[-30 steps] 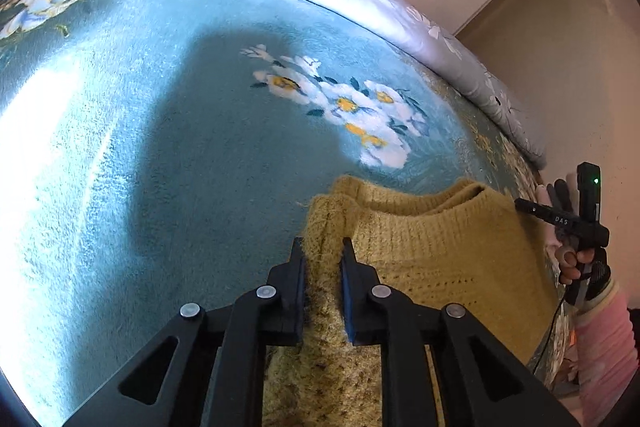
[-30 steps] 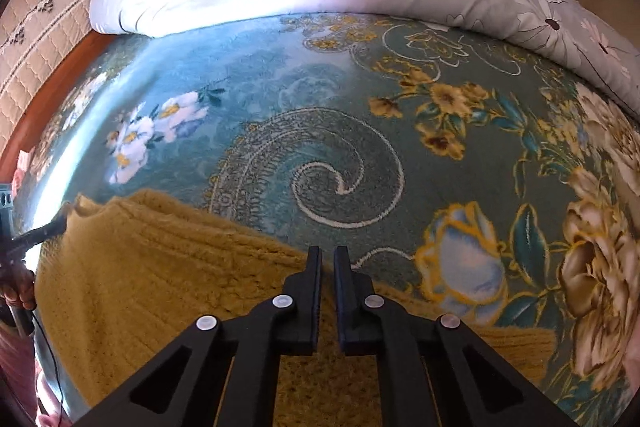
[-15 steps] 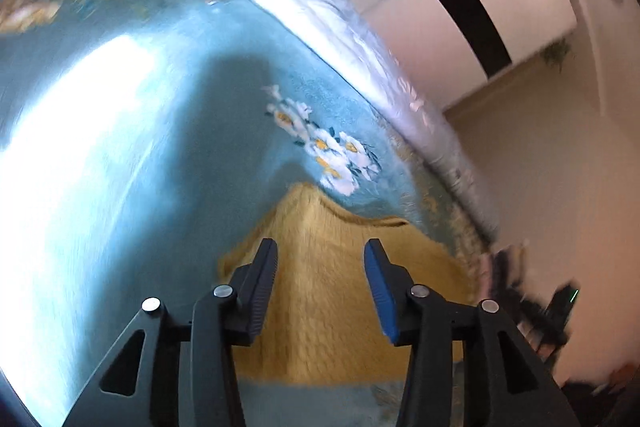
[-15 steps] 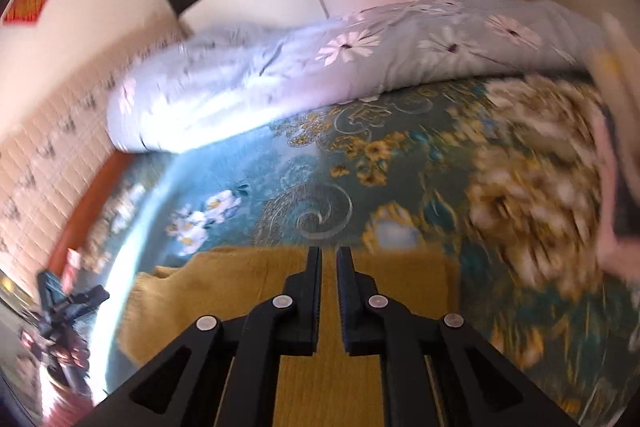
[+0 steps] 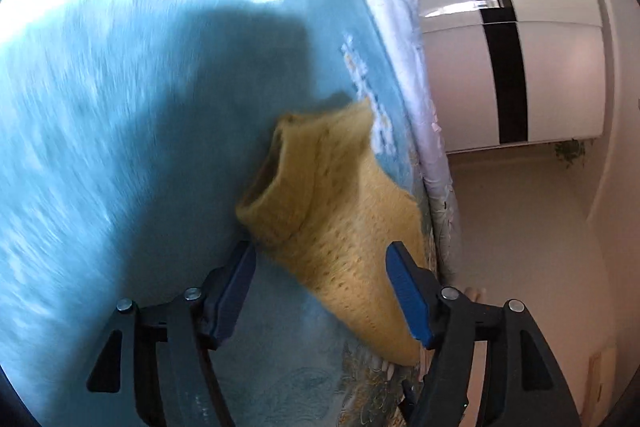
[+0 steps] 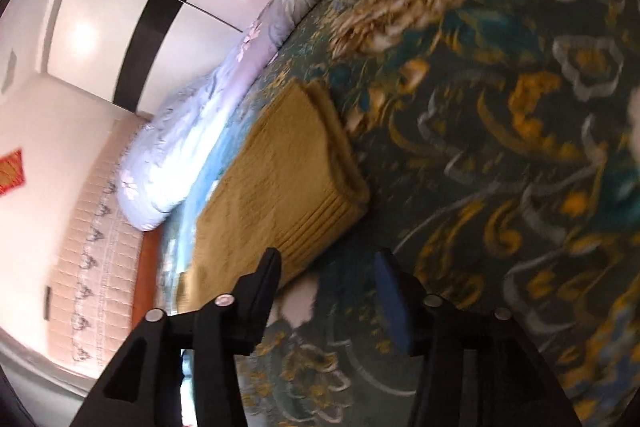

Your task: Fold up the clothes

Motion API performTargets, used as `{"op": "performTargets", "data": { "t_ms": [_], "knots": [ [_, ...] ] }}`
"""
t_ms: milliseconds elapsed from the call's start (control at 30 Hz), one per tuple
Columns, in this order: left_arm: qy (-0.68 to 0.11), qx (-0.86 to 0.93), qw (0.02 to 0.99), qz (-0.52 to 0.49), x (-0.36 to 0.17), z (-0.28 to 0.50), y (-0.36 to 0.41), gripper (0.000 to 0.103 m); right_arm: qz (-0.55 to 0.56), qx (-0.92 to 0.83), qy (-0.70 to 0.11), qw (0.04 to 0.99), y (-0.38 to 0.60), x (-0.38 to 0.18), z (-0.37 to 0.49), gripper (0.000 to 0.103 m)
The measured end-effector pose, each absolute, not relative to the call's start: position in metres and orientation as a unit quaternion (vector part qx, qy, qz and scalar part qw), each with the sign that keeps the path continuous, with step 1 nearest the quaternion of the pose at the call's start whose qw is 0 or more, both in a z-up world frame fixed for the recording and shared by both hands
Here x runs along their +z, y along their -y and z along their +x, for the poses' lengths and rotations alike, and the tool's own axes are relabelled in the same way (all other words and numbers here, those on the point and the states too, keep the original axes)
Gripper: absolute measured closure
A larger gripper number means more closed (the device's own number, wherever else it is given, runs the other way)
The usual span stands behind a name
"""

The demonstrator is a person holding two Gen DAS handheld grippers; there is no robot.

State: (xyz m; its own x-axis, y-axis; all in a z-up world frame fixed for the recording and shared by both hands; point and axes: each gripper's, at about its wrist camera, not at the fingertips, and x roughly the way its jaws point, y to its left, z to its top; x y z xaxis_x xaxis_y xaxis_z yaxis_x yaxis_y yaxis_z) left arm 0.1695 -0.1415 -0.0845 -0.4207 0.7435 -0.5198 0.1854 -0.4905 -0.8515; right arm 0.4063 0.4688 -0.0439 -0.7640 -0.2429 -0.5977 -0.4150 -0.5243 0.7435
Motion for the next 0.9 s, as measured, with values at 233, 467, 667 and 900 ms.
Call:
{"op": "performTargets", "data": {
  "t_ms": [233,467,667,900],
  "knots": [
    [0.471,0.710,0.178,-0.492,-0.083,0.165,0.129,0.025,-0.321,0.772,-0.546,0.049,-0.456,-0.061,0.386,0.042],
    [0.482,0.709,0.165,-0.487,-0.083,0.162,0.125,0.025,-0.253,0.745,-0.605,0.120,-0.467,-0.072,0.377,0.042],
    [0.481,0.713,0.160,-0.484,-0.085,0.165,0.127,0.025,-0.259,0.744,-0.606,0.110,-0.470,-0.077,0.371,0.086],
    [0.475,0.717,0.148,-0.489,-0.084,0.162,0.126,0.025,-0.222,0.773,-0.591,0.069,-0.468,-0.070,0.408,0.087]
  ]
}}
